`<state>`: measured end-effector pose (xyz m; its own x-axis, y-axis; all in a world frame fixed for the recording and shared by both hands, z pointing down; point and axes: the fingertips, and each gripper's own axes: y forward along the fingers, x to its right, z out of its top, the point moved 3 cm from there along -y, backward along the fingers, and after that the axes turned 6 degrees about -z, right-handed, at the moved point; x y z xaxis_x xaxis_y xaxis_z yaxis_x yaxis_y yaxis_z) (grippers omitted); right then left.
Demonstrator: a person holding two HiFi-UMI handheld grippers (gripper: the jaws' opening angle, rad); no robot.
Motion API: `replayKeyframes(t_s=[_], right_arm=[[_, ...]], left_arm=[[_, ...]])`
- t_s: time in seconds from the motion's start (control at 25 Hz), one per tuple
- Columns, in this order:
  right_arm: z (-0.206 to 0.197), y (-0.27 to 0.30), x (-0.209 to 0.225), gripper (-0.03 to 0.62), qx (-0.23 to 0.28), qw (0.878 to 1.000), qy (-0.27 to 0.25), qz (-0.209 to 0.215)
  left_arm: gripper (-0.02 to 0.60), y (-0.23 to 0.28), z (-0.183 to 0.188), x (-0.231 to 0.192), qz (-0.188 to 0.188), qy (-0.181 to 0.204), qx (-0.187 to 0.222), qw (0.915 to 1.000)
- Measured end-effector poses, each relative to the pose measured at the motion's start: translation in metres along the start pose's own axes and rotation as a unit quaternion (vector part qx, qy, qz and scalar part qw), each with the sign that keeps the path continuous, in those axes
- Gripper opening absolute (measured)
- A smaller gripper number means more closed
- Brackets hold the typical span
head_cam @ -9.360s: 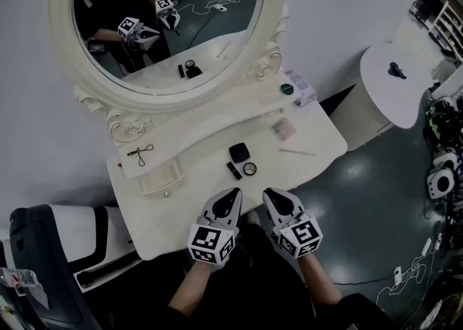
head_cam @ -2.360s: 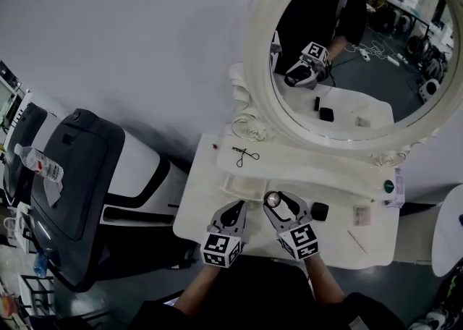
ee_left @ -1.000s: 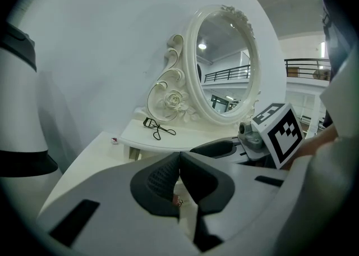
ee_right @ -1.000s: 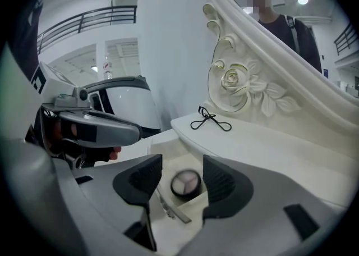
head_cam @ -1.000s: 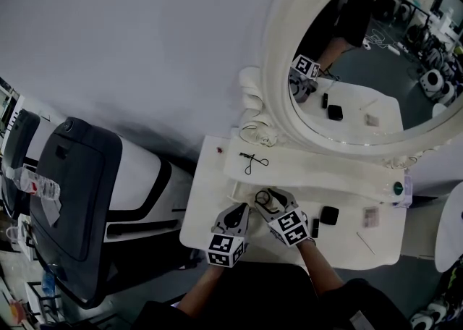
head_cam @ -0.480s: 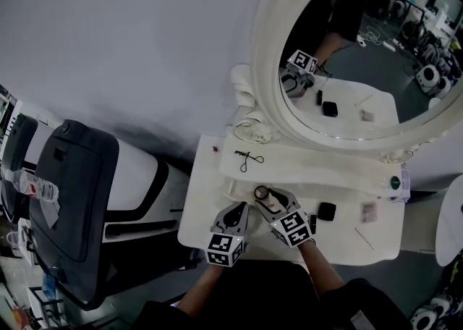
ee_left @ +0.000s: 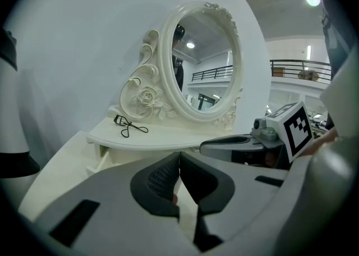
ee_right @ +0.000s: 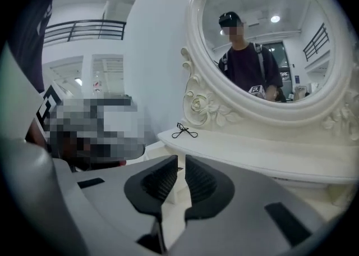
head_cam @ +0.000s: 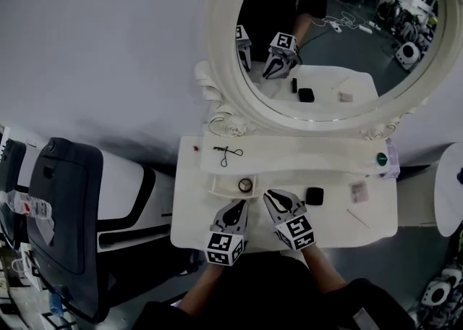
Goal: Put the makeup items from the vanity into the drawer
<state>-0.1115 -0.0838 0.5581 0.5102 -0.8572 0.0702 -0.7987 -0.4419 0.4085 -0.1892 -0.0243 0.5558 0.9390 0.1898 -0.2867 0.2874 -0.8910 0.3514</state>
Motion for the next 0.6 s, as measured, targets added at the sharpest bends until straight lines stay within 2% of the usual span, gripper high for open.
replayKeyframes(t_s=[0.28, 0.6], right_arm=[[-0.019, -0.047, 0.014, 0.028, 0.011, 0.998, 0.035, -0.060], [-0.038, -0.100, 0.031, 0.023, 0.018, 0.991, 0.063, -0.115]], left_arm=[[0.015, 0.016, -0.010, 0.034, -0.052, 0.013, -0.019, 0.9984], [0.015, 0.035, -0.026, 0.083, -0.110, 0.025, -0.045, 0.9925]])
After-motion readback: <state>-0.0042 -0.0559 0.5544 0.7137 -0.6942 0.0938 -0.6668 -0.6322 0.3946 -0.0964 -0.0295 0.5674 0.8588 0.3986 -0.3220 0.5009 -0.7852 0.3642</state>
